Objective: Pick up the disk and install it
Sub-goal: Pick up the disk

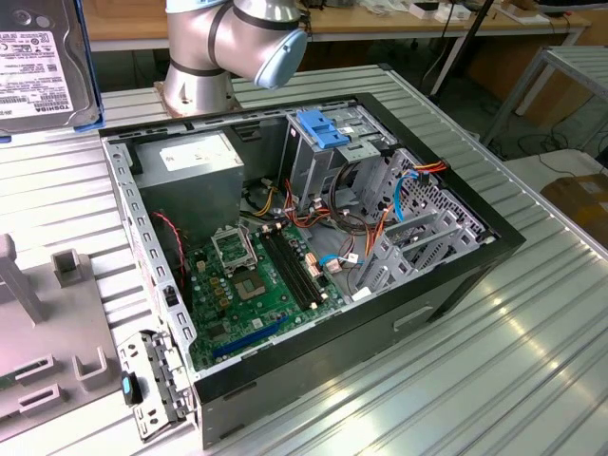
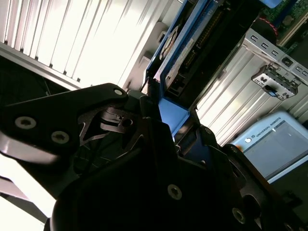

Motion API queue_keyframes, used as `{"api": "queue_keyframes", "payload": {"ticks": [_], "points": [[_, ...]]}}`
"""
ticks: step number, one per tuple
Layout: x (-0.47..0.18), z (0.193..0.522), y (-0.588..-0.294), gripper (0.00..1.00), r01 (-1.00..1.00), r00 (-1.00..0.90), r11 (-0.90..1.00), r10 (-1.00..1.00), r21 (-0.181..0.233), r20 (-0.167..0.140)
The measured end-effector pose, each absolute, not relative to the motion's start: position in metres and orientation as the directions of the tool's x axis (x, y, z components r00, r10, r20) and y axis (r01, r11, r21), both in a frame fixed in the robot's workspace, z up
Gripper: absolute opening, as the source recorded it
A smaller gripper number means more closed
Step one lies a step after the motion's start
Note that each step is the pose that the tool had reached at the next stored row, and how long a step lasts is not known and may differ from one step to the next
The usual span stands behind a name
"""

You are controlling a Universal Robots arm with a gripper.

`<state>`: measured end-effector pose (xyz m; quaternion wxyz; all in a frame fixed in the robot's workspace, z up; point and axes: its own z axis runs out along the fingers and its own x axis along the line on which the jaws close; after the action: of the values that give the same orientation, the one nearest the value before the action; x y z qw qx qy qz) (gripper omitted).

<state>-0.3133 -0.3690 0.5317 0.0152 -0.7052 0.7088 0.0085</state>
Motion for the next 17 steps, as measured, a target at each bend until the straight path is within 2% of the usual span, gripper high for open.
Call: {"api": "queue_keyframes", "payload": {"ticks": [17], "points": [[-0.294,0.531,-0.369,0.37,-1.0,-0.005,0.005,-0.999,-0.009,-0.034]]}}
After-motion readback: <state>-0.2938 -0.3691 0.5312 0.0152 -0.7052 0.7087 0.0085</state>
